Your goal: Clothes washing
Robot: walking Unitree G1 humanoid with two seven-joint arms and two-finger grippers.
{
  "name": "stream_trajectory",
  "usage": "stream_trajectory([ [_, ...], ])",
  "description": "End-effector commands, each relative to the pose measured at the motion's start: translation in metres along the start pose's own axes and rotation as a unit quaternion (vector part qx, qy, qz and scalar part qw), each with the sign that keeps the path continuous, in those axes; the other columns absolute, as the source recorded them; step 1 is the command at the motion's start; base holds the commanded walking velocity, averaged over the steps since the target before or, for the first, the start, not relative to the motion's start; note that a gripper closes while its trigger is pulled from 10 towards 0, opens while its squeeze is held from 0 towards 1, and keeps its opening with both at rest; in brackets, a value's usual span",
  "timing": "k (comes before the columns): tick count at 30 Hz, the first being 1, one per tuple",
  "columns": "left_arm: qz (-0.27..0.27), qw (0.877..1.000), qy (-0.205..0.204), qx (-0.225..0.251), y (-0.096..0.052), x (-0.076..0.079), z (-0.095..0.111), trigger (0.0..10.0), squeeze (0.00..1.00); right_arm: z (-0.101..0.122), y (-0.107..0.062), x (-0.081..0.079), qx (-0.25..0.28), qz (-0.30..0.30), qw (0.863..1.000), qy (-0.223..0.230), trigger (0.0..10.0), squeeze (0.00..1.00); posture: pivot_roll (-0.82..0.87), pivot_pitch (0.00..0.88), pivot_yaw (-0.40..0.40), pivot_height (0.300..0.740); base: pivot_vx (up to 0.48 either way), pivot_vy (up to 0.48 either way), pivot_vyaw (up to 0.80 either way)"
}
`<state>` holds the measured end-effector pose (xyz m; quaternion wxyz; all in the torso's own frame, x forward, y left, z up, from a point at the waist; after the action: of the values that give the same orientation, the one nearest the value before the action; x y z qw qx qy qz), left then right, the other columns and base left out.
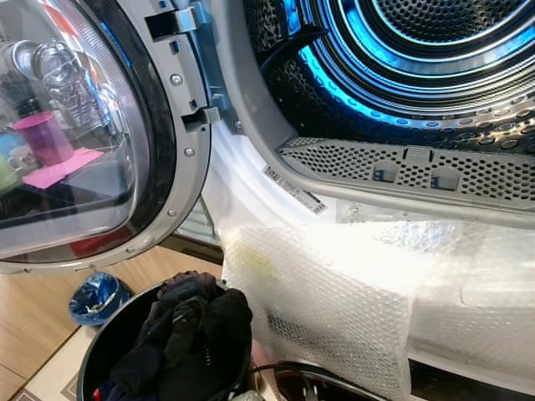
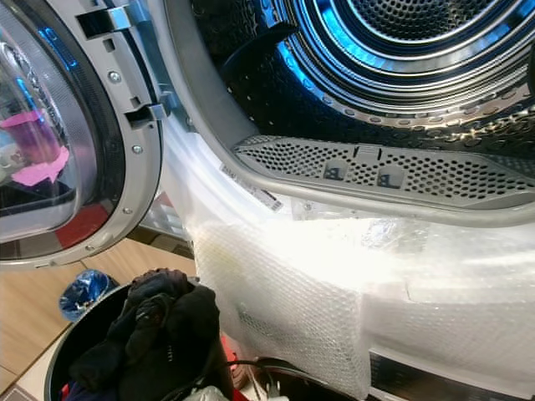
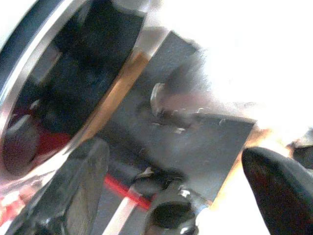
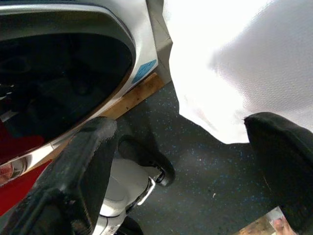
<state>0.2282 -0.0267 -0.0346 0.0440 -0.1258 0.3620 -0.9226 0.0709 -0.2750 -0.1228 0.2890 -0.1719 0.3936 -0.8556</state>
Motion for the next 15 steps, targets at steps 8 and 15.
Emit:
stream_trajectory([
  [8,-0.162,0.98,0.061,0.097,0.005,0.033,0.072,10.0,0.0,-0.024,-0.009,-0.018,-0.037,0.02,0.999,-0.009,10.0,0.0,-0.03,0.0,0.162,0.74,0.0,0.0,0.0],
  [15,-0.239,0.952,0.112,0.157,-0.004,0.055,0.103,10.0,0.0,-0.028,-0.01,-0.026,-0.044,0.028,0.999,-0.013,10.0,0.0,-0.01,0.0,0.183,0.74,0.0,0.0,0.0],
])
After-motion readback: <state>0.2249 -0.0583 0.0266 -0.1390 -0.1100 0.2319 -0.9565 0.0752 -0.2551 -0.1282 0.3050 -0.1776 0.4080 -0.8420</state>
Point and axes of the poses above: a point about 5 cm out from each wrist's last joint towards the gripper, its own y axis pointing out of the wrist towards the gripper, its own z axis along the axis of the wrist's last joint, x = y × z, the point moved 3 cm from there along y, pointing out of the wrist towards the gripper, and after that the axes turned 9 degrees about -y, right-handed, at the moved point
